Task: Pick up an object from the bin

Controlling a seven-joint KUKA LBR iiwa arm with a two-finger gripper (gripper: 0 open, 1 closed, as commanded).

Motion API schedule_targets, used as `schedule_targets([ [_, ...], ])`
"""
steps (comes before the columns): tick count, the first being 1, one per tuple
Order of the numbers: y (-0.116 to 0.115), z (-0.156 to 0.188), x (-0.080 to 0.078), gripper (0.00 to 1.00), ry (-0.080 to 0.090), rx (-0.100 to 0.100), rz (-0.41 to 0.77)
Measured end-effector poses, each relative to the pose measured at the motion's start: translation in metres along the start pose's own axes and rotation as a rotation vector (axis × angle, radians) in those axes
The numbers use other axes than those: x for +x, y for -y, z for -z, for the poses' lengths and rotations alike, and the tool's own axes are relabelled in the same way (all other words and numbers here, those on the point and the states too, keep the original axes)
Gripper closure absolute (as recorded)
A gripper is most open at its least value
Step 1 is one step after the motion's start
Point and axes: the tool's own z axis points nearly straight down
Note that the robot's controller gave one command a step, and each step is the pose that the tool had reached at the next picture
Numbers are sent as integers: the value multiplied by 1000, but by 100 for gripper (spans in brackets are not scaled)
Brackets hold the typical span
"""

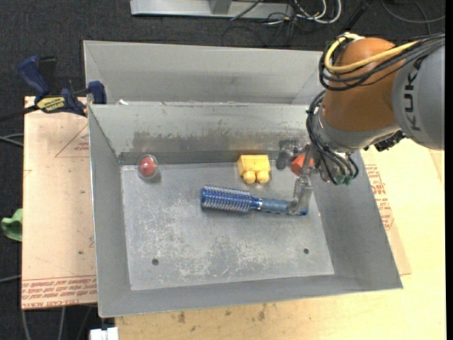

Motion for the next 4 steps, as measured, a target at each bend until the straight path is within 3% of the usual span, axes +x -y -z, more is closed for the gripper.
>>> schedule_targets([
  [1, -18, -118, 16, 0, -10, -2, -66],
  [2, -18, -114, 14, 100, -2, -1, -66],
  [3, -12, 4, 33, 100, 6, 0, -94],
  [4, -25, 94, 28, 100, 5, 0, 272],
])
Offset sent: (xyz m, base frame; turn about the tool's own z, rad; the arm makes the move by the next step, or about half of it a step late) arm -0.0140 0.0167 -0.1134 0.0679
